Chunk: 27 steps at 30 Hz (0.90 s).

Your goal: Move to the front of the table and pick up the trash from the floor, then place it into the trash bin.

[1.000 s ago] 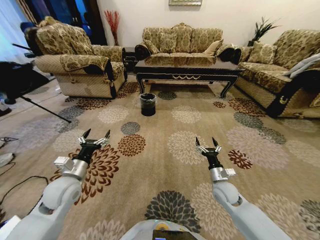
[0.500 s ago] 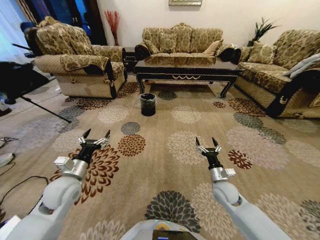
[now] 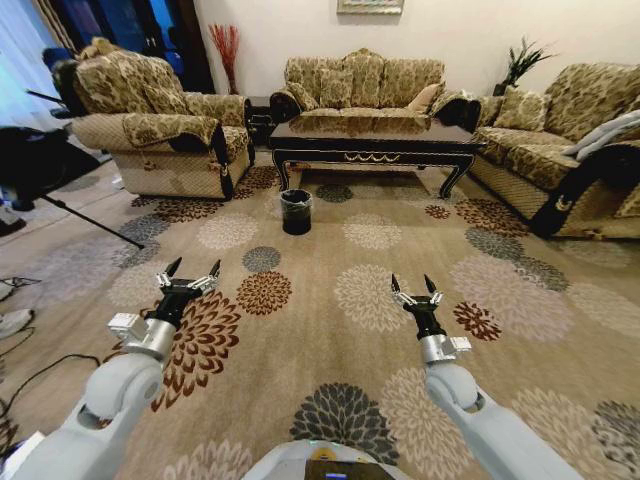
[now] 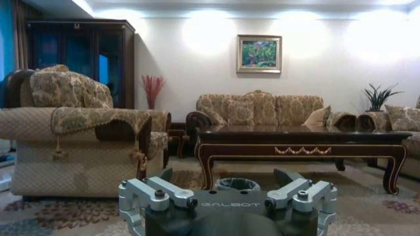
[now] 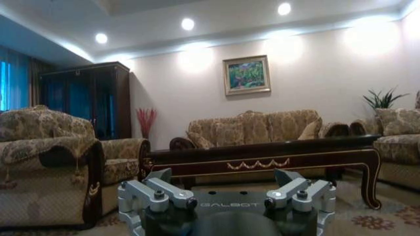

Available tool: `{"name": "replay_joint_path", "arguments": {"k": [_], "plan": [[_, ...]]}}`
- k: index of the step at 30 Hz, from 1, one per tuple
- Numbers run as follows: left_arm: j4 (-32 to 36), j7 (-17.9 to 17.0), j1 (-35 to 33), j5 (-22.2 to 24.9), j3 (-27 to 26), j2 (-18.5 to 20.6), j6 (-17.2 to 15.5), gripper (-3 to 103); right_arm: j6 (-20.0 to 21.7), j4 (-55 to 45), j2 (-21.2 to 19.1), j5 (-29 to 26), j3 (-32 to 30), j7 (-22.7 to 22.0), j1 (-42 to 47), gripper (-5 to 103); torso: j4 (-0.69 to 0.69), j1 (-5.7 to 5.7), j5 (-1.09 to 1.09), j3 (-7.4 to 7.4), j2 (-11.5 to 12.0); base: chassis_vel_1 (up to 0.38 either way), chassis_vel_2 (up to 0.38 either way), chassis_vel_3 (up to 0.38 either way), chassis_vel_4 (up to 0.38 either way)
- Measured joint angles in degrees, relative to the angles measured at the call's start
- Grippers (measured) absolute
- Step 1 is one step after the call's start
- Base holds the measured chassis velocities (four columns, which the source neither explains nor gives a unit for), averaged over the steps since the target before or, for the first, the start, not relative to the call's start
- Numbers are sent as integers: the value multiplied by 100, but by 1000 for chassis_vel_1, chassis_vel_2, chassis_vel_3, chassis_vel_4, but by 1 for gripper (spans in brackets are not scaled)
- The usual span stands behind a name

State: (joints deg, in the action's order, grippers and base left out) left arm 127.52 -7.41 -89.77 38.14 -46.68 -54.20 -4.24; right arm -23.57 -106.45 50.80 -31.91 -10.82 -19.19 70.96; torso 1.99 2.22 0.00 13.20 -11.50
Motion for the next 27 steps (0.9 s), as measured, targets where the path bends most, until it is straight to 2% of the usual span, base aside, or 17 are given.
{"name": "replay_joint_path", "arguments": {"k": [27], "plan": [[0,0,0,0,0,0,0,100,0,0,0,0,0,0,0,100,1,170,0,456,-627,0,0,0,0]]}}
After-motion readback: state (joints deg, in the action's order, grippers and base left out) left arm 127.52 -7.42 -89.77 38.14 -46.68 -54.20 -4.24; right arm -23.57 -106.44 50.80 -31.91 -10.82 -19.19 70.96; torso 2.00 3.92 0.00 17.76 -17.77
